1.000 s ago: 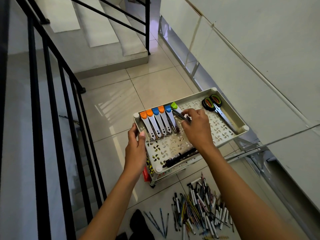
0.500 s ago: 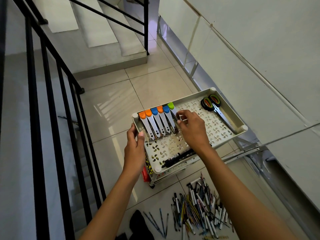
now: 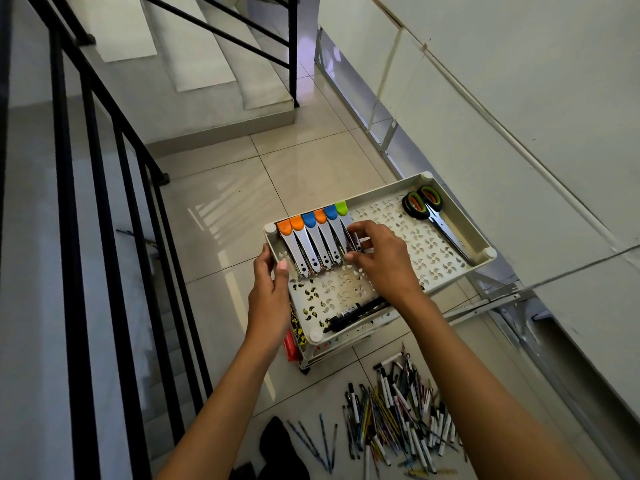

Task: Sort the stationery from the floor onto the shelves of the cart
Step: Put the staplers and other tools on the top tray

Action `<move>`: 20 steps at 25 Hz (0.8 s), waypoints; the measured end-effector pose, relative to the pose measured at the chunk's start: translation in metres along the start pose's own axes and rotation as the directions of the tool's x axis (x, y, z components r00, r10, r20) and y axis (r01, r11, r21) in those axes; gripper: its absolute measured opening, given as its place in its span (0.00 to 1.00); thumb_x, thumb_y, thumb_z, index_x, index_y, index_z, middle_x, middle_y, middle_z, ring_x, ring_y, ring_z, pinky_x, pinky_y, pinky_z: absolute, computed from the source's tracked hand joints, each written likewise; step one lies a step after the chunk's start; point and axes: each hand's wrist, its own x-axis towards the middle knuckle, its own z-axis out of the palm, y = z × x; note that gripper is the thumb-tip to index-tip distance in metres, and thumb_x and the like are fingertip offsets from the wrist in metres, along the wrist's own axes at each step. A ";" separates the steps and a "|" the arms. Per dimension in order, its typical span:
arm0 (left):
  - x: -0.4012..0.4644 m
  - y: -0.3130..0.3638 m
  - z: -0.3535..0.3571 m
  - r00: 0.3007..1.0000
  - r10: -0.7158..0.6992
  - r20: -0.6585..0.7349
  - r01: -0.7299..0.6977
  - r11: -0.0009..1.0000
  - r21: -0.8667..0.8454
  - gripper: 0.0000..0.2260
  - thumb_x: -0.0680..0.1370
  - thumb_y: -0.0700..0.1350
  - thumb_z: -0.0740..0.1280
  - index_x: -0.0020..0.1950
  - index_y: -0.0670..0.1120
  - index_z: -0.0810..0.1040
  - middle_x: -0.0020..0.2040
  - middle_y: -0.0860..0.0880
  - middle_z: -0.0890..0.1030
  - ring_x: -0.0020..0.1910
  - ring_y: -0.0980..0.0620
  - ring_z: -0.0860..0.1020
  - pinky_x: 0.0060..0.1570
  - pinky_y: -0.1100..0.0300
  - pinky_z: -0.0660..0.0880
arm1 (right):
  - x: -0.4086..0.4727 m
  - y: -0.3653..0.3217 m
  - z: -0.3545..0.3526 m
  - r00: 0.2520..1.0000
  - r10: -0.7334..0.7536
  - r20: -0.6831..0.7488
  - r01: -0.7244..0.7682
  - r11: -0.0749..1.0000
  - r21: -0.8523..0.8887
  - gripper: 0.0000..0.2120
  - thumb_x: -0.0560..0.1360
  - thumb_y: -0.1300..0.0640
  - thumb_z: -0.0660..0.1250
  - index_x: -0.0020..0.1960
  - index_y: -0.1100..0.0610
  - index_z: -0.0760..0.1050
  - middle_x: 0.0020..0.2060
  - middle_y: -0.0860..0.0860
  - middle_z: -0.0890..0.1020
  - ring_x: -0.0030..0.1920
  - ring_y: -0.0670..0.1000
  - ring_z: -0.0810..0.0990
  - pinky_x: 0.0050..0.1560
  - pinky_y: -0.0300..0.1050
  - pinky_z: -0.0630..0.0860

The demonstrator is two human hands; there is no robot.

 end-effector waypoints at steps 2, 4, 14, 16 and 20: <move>-0.001 0.002 0.001 1.000 -0.003 -0.001 0.003 1.000 -0.008 0.18 0.83 0.50 0.52 0.74 0.55 0.58 0.57 0.59 0.73 0.49 0.63 0.75 0.51 0.59 0.73 | 0.001 0.000 -0.001 1.000 -0.006 0.017 0.006 1.000 -0.017 0.20 0.72 0.61 0.72 0.63 0.54 0.74 0.55 0.52 0.77 0.52 0.48 0.77 0.43 0.22 0.69; 0.000 0.002 0.001 1.000 -0.009 -0.008 0.008 1.000 -0.021 0.18 0.83 0.49 0.52 0.74 0.55 0.58 0.53 0.61 0.74 0.45 0.67 0.74 0.46 0.62 0.73 | 0.001 0.000 -0.004 0.999 -0.009 0.038 0.010 0.999 -0.037 0.20 0.73 0.59 0.72 0.64 0.53 0.73 0.56 0.52 0.77 0.54 0.47 0.76 0.48 0.27 0.70; -0.017 0.003 -0.008 0.982 0.018 -0.188 -0.015 1.000 0.015 0.17 0.82 0.51 0.59 0.70 0.49 0.67 0.68 0.50 0.72 0.65 0.50 0.71 0.65 0.46 0.71 | -0.046 0.003 -0.059 0.992 0.123 0.022 -0.122 0.922 0.366 0.11 0.77 0.55 0.67 0.59 0.53 0.77 0.53 0.47 0.82 0.50 0.44 0.81 0.50 0.38 0.78; -0.039 0.004 -0.008 0.949 0.086 -0.303 -0.080 0.996 0.035 0.14 0.82 0.48 0.59 0.67 0.49 0.70 0.64 0.53 0.73 0.62 0.52 0.73 0.63 0.51 0.72 | -0.067 0.017 -0.078 0.991 0.136 0.010 -0.125 0.881 0.455 0.10 0.77 0.57 0.67 0.58 0.54 0.77 0.49 0.49 0.83 0.48 0.47 0.83 0.49 0.40 0.80; -0.110 -0.020 0.019 0.847 0.135 -0.514 -0.159 0.987 -0.004 0.09 0.81 0.46 0.60 0.60 0.51 0.73 0.54 0.53 0.77 0.52 0.55 0.76 0.52 0.58 0.74 | -0.122 0.074 -0.117 0.987 0.155 0.030 -0.151 0.872 0.466 0.08 0.77 0.57 0.67 0.56 0.53 0.78 0.46 0.50 0.83 0.45 0.48 0.83 0.46 0.41 0.79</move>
